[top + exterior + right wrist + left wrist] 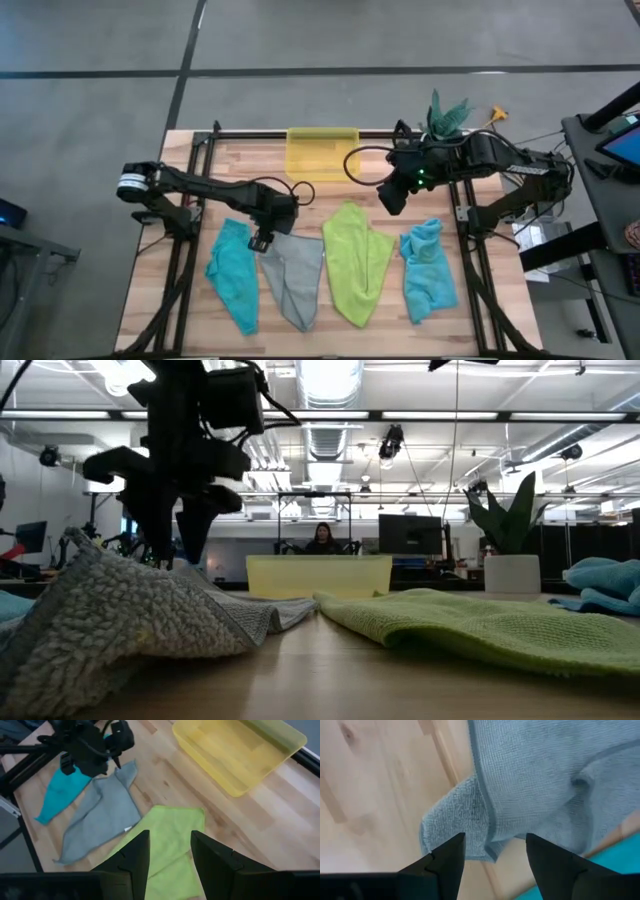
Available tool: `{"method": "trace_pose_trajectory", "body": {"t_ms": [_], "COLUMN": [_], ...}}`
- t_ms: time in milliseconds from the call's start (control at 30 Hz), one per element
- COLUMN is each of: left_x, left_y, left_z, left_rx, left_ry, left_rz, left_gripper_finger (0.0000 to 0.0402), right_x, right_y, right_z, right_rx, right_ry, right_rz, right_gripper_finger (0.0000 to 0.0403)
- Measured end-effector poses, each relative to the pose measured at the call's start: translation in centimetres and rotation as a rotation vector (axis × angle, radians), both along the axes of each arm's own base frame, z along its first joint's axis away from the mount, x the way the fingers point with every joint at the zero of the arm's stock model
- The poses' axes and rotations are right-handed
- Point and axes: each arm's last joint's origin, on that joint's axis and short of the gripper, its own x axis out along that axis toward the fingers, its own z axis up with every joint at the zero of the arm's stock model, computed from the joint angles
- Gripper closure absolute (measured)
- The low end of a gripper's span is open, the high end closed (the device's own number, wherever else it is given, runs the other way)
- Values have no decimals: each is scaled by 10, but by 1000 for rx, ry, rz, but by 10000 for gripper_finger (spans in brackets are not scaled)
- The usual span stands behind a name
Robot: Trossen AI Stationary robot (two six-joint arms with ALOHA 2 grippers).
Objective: Fold microfiber towels
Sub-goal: Fold the gray microfiber cloth
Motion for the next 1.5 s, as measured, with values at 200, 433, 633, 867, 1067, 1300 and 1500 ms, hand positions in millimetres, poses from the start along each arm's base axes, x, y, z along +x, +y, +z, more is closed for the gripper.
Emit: {"method": "trace_pose_trajectory", "body": {"t_ms": [200, 433, 633, 867, 1067, 1300, 1500], "left_x": [6, 17, 19, 8, -11, -23, -24], "left_y": [0, 0, 0, 0, -1, -1, -1], "left_z": [-21, -13, 12, 56, 80, 68, 71], "left_rx": [-17, -32, -38, -60, -69, -68, -85], "left_ry": [85, 59, -40, -141, -208, -119, -117], "left_rz": [78, 154, 151, 177, 193, 207, 291], "left_gripper_finger": [207, 214, 259, 389, 399, 349, 301], "right_x": [0, -1, 3, 1, -2, 5, 40], "right_y": [1, 1, 2, 4, 6, 6, 11], "right_z": [-1, 0, -17, -58, -72, -84, -124], "right_rx": [-29, -50, -98, -118, -83, -89, -138], "right_ry": [11, 15, 69, 187, 161, 52, 16], "right_rz": [42, 69, 68, 50, 12, 29, 154], "right_gripper_finger": [265, 274, 274, 280, 281, 280, 280]}}
